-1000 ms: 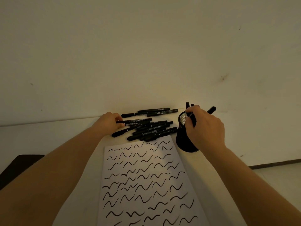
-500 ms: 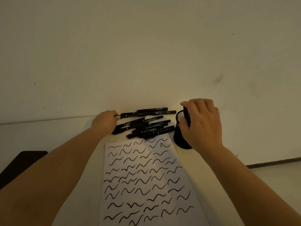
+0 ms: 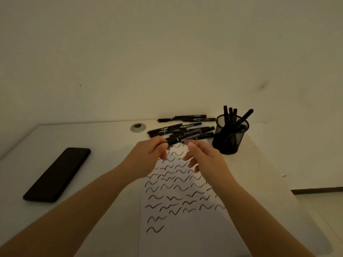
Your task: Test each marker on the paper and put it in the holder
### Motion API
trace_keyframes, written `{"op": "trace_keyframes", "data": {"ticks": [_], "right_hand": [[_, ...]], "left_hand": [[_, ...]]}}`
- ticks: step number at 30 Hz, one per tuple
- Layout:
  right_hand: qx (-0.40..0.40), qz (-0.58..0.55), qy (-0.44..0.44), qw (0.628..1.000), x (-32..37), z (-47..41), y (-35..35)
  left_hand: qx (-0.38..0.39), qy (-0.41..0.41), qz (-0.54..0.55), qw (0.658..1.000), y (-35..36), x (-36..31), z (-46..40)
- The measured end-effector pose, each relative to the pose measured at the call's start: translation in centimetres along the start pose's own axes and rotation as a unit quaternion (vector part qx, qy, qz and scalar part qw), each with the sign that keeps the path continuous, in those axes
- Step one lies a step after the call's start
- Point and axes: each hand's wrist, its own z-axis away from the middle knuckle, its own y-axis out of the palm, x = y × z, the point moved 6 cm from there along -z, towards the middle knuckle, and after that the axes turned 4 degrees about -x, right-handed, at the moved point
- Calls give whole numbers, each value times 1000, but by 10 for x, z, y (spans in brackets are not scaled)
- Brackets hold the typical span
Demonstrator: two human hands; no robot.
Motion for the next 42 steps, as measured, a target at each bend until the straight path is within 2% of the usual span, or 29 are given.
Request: {"op": "trace_keyframes", "data": {"ticks": [6, 9, 14, 19, 21, 22, 24, 26, 29, 32, 38, 42], "right_hand": [[-33, -95, 17, 995, -12, 35, 15], [-65, -105, 47, 991, -19, 46, 19], [-115, -136, 42, 983, -20, 63, 26], [-145, -175, 49, 973, -24, 77, 34], [-184, -193, 82, 960, -31, 76, 24], [-215, -197, 98, 951, -34, 74, 12], [-241, -188, 95, 947, -38, 71, -12], [-194, -138, 60, 969, -40, 73, -18], [-116, -25, -13, 993, -46, 91, -3], [-70, 29, -72, 995, -46, 101, 7], [10, 117, -99, 988, -50, 102, 21], [-2, 144, -115, 983, -52, 103, 20]], "left_hand": [[52, 29, -65, 996, 22, -11, 53], [6, 45, -145, 988, 25, -11, 73], [-82, 48, -193, 977, 18, -15, 95], [-175, 147, -305, 925, 12, -35, 110], [-183, 165, -343, 907, 11, -35, 115], [-184, 159, -349, 905, 7, -30, 117], [-185, 94, -318, 925, -2, -13, 123], [-155, 27, -240, 958, -5, 8, 124], [-77, -2, -92, 993, 8, 20, 121], [-32, -14, -68, 997, 22, 28, 125], [-48, -17, -49, 998, 27, 38, 129], [-46, -18, -48, 998, 27, 40, 130]]}}
